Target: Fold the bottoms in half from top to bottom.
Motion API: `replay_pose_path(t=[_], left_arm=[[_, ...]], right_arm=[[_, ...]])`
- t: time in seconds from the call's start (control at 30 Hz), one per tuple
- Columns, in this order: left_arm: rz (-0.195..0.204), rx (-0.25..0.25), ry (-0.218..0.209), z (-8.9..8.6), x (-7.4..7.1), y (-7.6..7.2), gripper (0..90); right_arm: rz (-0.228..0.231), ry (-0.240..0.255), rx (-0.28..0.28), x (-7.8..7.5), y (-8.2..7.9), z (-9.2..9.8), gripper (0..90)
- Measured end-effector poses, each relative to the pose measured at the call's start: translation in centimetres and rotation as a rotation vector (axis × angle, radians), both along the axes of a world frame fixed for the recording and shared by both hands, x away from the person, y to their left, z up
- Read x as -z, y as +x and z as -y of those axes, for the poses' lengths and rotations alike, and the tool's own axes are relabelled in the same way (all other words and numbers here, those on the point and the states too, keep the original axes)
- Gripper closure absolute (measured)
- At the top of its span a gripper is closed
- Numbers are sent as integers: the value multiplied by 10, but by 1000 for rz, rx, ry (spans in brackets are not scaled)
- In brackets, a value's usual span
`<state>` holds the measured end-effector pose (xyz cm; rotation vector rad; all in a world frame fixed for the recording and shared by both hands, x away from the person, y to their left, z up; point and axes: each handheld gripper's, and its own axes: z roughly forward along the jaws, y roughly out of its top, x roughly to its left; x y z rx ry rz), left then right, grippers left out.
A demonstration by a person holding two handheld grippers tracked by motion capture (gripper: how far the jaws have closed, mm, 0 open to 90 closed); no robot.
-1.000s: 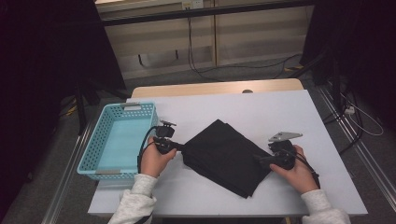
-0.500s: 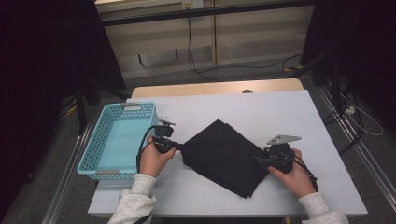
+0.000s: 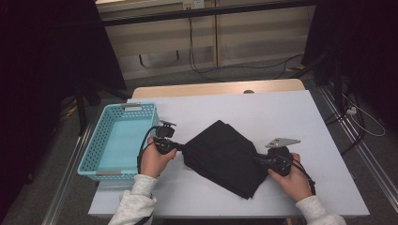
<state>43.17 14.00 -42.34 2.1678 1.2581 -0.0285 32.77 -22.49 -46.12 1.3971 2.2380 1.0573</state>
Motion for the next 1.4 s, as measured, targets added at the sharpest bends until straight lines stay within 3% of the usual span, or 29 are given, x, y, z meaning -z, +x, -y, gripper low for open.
replay_pose_path(t=[0.13, 0.17, 0.27, 0.33, 0.37, 0.47, 0.57, 0.73, 0.9, 1.07, 1.2, 1.23, 1.27, 1.33, 1.37, 1.4], left_arm=[[14, 0, -3, 1, 1, 0, 826], [29, -10, -8, 1, 1, 0, 734], [39, -31, -29, 3, 1, -2, 489], [43, -33, -27, 4, 1, -2, 460], [61, -33, -20, 6, 1, -4, 384], [79, -22, -25, 8, 1, -8, 303], [105, -15, -2, 9, 4, -11, 211], [115, -5, 8, 9, 10, -12, 125], [108, -20, 53, 15, 20, -12, 194], [135, -24, 81, 15, 21, -12, 301], [127, -37, 82, 15, 20, -13, 484], [121, -37, 80, 15, 20, -13, 484], [106, -28, 77, 15, 19, -13, 569], [102, -33, 74, 16, 19, -13, 637], [80, -28, 44, 16, 21, -12, 721], [80, -28, 44, 16, 21, -12, 753]], right_arm=[[-13, 29, 6, 0, 0, 2, 807], [-27, 48, 13, 0, -2, 3, 809], [-19, 30, 11, -1, -6, 0, 810], [-18, 22, 10, -2, -8, -2, 810], [-18, 16, 6, -3, -13, -5, 810], [-17, 14, 2, -3, -20, -8, 809], [-4, 2, -5, -3, -25, -10, 808], [0, 7, -5, -2, -24, -9, 808], [9, 0, -9, -2, -24, -10, 807], [21, -14, -10, -3, -24, -11, 808], [35, -37, -5, -4, -24, -11, 809], [40, -38, -1, -5, -24, -11, 809], [52, -39, 11, -6, -23, -10, 809], [53, -40, 13, -7, -23, -10, 809], [64, -44, 16, -8, -23, -9, 809], [64, -44, 16, -8, -23, -9, 809]])
